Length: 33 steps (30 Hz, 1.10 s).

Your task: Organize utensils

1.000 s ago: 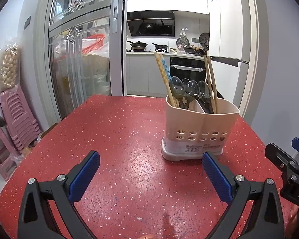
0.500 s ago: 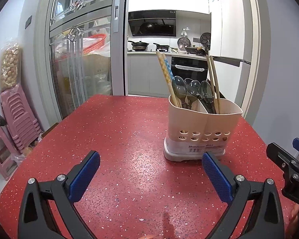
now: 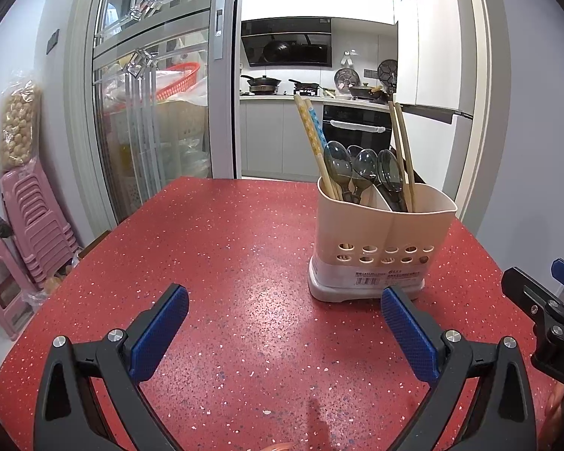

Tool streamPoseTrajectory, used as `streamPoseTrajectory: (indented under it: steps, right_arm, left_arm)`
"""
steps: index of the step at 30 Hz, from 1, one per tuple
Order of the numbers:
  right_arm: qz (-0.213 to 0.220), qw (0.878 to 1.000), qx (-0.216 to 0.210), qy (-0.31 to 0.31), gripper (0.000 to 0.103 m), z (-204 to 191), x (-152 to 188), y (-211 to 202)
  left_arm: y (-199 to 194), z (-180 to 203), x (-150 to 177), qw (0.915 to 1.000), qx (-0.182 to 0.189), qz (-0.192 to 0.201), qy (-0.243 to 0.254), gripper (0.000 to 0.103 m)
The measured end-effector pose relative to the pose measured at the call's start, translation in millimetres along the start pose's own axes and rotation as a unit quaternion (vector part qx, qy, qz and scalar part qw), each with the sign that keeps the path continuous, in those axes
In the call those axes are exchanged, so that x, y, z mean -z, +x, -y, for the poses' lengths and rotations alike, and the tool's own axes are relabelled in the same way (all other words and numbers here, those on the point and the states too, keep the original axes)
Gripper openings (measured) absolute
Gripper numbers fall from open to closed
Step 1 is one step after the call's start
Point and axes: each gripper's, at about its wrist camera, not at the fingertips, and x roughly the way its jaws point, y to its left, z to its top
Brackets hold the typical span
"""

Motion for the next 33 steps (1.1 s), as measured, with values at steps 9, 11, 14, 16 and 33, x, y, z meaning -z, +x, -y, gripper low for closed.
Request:
streamPoseTrajectory:
  steps: [9,11,14,16,33]
  right_arm:
    - [0.000,1.000,0.000,0.000,0.103,-0.1,0.2,0.4]
    - [0.000,1.000,0.000,-0.001,0.103,-0.5,0.3,0.7]
    - [0.000,1.000,0.000,0.000,0.103,-0.5,0.4,0.5]
    - [0.000,1.000,-0.001,0.000,0.103,-0.5,0.2,0.3]
    - [0.001,1.000,-0.002,-0.002,0.103,-0.4,0.9,0.1]
  left_arm:
    - [0.2,0.2,0.8,1.0000,0.002,-0.002,0.000,0.103]
    - [0.0,0.0,0.9,1.0000,0.001,-0.003,0.000,0.103]
    - [0.0,0.2,1.0,1.0000,0.002,-0.003,0.001,0.103]
    - [-0.1,0.6,0.8,1.0000,0.000,-0.002,0.001,0.103]
    - [-1.3,-0.7,0.2,1.0000,0.001,-0.005,0.006,0.103]
